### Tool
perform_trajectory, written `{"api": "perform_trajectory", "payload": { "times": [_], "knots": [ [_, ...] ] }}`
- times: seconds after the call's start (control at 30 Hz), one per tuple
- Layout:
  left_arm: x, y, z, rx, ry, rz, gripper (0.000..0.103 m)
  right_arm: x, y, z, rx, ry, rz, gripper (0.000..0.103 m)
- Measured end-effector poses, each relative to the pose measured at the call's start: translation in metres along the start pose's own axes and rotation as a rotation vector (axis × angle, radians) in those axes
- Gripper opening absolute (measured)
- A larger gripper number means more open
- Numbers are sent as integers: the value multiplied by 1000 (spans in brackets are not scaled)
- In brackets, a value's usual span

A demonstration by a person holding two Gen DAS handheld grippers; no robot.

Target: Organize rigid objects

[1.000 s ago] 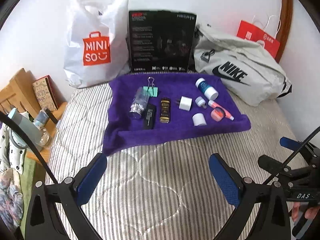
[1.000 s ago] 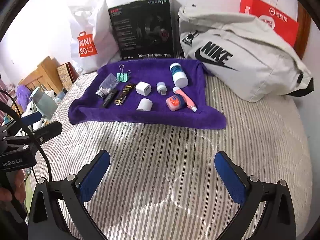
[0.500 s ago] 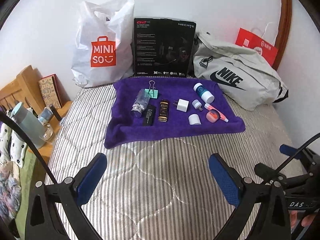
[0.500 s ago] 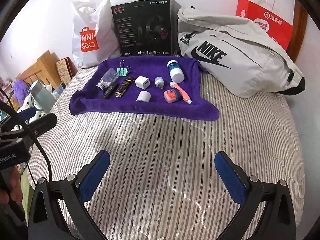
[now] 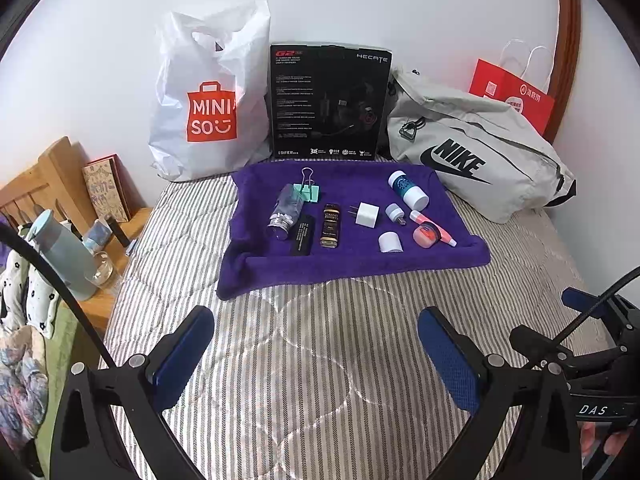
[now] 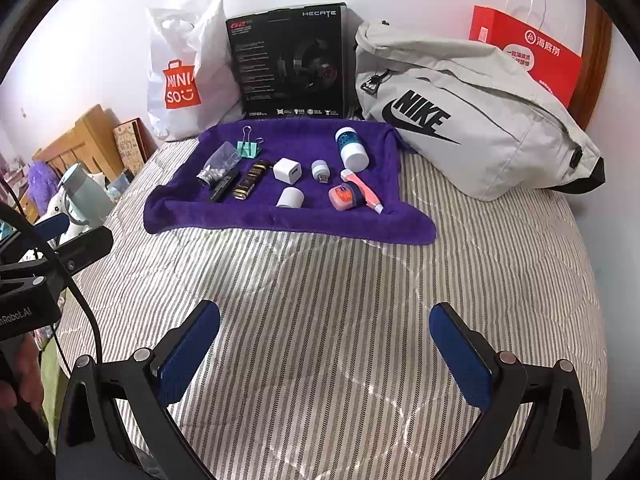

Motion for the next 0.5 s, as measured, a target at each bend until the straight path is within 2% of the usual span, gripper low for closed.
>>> {"api": "perform_trajectory", "payload": {
  "times": [0.5],
  "knots": [
    [1,6,-1,-18,7,-16,103,2,7,-3,-15,-2,-8,103]
  ]
}}
Point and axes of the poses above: each gripper's, at about its wrist camera, not at the fingertips, and y roughly against the way its jaws point, x to its left, z to its top, the point moved 3 cm from there along -y, roughly the way its jaws point, and after that the axes turned 15 degrees about x, right-handed, at the moved point
